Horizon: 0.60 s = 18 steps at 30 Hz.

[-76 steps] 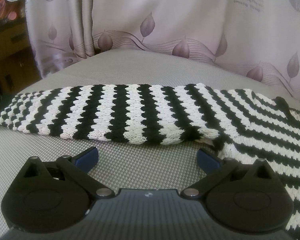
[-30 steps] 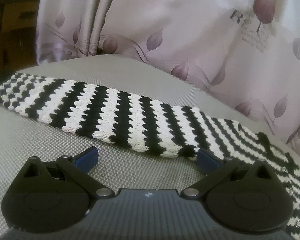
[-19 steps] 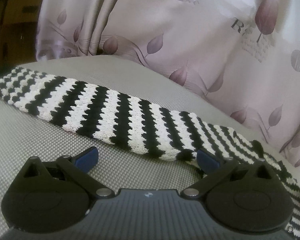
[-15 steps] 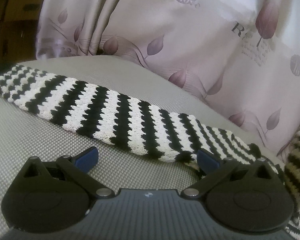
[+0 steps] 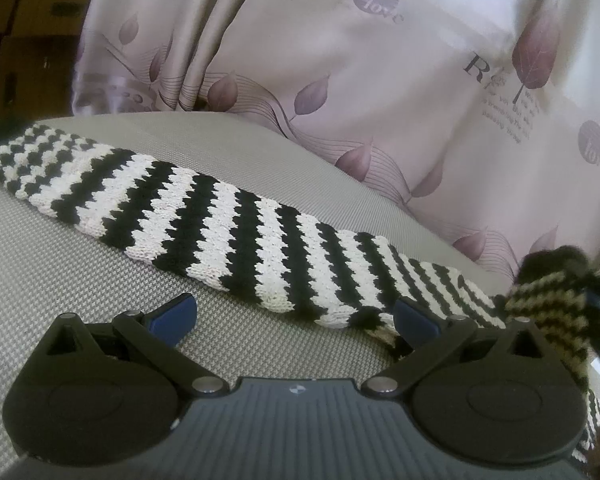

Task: Fold small clothes

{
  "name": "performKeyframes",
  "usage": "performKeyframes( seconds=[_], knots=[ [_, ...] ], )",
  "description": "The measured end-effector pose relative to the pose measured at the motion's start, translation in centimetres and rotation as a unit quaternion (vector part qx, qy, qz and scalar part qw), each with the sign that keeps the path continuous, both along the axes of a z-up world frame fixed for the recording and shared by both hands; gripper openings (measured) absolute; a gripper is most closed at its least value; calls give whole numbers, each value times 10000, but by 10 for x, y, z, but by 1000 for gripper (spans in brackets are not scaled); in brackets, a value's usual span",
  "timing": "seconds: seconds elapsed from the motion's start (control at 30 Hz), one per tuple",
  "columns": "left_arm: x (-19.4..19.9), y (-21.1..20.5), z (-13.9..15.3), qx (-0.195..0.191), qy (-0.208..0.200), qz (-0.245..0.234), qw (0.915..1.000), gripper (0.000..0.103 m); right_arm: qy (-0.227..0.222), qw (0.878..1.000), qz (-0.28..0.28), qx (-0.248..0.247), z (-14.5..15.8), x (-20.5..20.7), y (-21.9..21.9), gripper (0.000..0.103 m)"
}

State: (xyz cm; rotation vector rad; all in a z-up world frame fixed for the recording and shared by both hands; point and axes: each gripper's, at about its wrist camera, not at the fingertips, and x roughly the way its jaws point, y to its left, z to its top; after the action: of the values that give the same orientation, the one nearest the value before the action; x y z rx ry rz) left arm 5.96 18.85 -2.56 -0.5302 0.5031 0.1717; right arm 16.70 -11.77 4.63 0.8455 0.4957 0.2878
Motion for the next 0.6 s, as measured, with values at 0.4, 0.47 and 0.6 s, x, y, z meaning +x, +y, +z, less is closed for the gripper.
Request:
performKeyframes(
  seconds=[0.4,0.47,0.6],
  knots=[
    [0,0,0,-24,-14,12,10000,103,6,9962,818,-307,-18,-28,25,82],
    [0,1,0,-70,-38,8,10000,103,-116,9967,757,-284,-7,-44,13,82],
    [-5,14,0,-434,-80,-88,9990,103,-323,9925,898,-770,11,-89,-8,82]
  ],
)
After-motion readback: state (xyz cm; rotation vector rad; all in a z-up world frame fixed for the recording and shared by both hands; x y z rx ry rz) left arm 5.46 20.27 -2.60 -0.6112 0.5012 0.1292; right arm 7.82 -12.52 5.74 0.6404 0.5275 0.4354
